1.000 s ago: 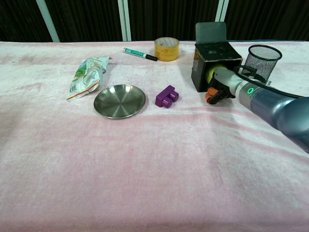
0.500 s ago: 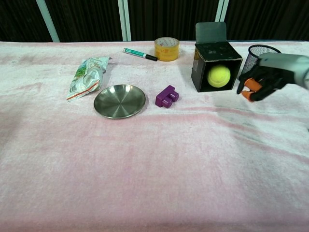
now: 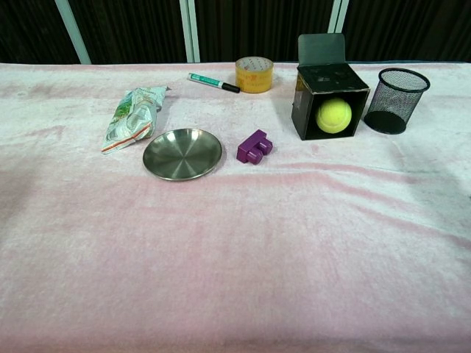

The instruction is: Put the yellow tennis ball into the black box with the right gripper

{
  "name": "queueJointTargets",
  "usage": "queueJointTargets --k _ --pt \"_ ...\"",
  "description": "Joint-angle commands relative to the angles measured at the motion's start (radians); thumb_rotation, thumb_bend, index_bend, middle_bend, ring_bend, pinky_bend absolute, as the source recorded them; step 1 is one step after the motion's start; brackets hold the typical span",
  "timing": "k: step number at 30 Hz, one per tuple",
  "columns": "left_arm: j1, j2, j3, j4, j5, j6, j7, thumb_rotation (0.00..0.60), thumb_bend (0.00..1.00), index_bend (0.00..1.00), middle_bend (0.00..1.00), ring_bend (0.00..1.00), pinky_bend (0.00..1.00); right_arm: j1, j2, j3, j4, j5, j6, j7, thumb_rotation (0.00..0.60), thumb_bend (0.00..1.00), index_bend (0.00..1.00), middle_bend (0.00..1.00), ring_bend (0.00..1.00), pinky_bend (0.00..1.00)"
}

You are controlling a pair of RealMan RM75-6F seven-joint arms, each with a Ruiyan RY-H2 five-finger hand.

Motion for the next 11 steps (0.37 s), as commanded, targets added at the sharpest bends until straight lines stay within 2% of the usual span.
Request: queueJointTargets --k 1,6,11 --pt "0.001 -0.001 0.001 0.0 0.004 0.002 0.0 0.6 0.42 0.13 0.07 0.02 0.0 -0.126 -0.094 -0.084 0.203 -0.191 0.208 0.1 0.6 0.11 0.03 0.0 0.09 0.18" --pt "0.005 -0.001 0.007 -0.001 0.017 0.01 0.0 0.6 0.42 0.13 0.07 0.02 0.0 -0.162 -0.153 -0.1 0.33 -0.236 0.265 0.116 0.6 0.1 0.03 0.0 0.09 0.18" --pt "0.006 -0.004 0.024 0.006 0.04 0.008 0.014 0.6 0.42 0.13 0.07 0.02 0.0 -0.148 -0.176 -0.075 0.397 -0.236 0.252 0.141 0.6 0.1 0.03 0.0 0.09 0.18"
